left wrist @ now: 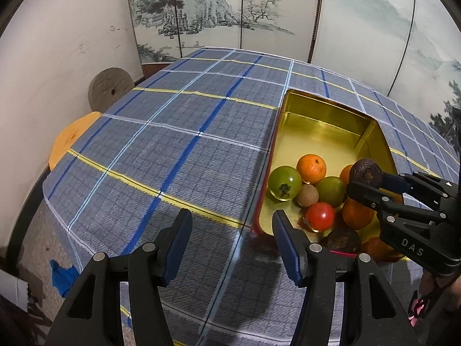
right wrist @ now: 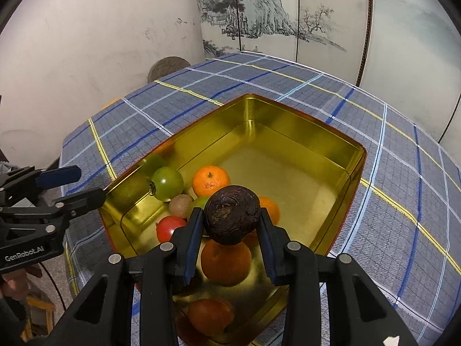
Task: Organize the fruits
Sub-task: 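Lower the passion fruit into the tray and open the right gripper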
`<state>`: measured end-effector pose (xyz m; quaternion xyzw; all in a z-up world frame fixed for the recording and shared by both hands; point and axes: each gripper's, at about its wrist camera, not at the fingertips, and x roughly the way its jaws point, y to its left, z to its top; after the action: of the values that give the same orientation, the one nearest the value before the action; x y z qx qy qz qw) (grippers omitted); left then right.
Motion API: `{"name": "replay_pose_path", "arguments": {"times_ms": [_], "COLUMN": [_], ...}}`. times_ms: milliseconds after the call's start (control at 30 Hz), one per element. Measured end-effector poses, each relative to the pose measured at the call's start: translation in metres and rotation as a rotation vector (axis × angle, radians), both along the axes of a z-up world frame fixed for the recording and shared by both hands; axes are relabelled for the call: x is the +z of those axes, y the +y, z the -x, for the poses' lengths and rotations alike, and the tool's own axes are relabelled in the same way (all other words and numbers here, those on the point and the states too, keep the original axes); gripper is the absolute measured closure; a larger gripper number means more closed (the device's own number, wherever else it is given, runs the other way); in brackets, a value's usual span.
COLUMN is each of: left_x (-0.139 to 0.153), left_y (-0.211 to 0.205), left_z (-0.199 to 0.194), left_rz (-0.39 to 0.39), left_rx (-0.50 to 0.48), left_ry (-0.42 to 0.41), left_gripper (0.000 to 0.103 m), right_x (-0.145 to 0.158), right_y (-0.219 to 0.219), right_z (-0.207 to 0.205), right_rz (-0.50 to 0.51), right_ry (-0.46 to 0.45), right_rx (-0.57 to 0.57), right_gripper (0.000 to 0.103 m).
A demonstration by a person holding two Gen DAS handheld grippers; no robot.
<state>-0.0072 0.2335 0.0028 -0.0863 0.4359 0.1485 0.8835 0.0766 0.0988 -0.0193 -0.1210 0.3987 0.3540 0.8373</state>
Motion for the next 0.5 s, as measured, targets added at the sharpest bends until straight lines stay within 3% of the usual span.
{"name": "replay_pose_path", "arguments": {"times_ms": [500], "left_x": [-0.0014], "left_y": [0.0024], "left_z": [0.0037], "left_rz": [0.003], "left_rx": [-0.003], "left_ry": [0.0], "left_gripper": [0.044], "right_x": [-0.0081], "right_y": [-0.0005], "right_z": [-0.0004], "right_rz": [0.02], "right_ry": [0.005], "right_rx": [-0.026], "right_gripper": [0.068]}}
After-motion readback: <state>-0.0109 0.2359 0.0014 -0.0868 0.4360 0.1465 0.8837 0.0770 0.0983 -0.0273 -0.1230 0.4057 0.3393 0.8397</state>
